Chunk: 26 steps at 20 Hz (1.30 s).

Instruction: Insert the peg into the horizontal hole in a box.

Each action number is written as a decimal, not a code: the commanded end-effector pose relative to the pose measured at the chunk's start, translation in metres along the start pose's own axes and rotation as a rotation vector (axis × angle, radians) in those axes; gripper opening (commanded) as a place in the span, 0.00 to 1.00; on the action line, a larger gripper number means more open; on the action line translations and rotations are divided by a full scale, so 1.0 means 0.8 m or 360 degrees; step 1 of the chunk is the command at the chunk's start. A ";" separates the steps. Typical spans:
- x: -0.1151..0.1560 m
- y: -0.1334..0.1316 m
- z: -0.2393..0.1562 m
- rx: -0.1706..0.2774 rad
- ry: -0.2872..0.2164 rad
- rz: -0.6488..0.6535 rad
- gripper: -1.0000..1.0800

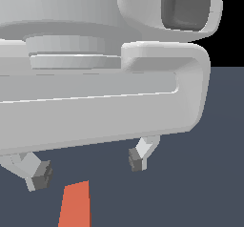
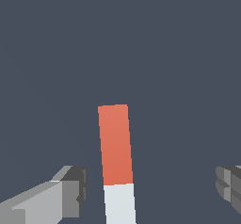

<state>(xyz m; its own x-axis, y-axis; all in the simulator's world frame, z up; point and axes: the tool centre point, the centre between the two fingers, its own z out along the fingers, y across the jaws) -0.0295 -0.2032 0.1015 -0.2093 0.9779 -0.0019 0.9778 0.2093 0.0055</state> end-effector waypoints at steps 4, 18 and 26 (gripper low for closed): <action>-0.058 -0.015 0.022 0.0004 0.0002 -0.0059 0.96; -0.118 -0.024 0.044 0.0009 0.0003 -0.0116 0.96; -0.117 -0.025 0.065 0.0009 0.0003 -0.0113 0.96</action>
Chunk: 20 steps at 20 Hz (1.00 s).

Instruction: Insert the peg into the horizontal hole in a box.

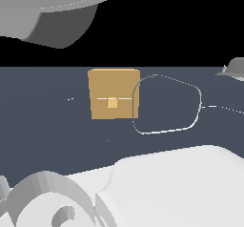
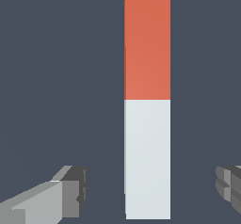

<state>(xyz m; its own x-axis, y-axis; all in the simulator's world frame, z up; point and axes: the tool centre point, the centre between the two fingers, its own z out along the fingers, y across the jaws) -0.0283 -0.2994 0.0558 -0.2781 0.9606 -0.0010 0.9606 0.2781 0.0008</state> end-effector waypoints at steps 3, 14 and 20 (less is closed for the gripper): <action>0.001 -0.001 0.028 0.0001 0.0002 -0.0002 0.96; -0.001 0.000 0.049 0.0001 0.0002 -0.0002 0.00; -0.001 0.000 0.049 0.0001 0.0002 -0.0002 0.00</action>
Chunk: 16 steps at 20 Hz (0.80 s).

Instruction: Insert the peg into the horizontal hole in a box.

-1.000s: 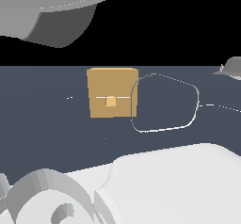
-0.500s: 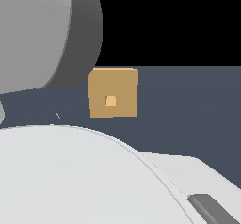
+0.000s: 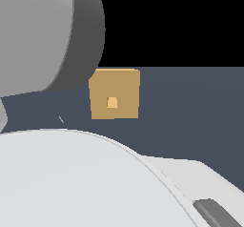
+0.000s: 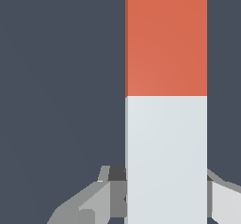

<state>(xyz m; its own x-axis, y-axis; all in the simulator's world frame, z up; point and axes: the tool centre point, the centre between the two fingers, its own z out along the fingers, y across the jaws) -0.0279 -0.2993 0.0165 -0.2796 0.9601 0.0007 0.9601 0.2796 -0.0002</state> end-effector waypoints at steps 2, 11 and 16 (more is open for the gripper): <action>0.000 0.000 0.000 0.0000 0.0000 -0.0001 0.00; 0.025 0.004 -0.004 0.0000 0.0000 0.0024 0.00; 0.063 0.011 -0.011 0.0000 0.0000 0.0061 0.00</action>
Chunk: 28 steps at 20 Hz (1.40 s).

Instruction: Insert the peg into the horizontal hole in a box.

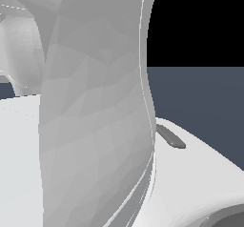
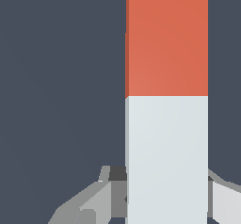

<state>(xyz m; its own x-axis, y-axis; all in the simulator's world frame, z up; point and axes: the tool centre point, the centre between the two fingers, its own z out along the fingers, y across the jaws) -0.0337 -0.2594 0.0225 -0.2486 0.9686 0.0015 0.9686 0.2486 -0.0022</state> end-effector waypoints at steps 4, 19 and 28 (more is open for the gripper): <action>0.056 0.011 -0.011 -0.0003 -0.0002 0.0052 0.00; 0.233 0.059 -0.043 -0.0004 -0.0002 0.0229 0.00; 0.283 0.080 -0.053 -0.0004 -0.0002 0.0281 0.00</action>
<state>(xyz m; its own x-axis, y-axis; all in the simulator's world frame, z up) -0.0293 -0.0285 0.0632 -0.0808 0.9967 0.0005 0.9967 0.0808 -0.0016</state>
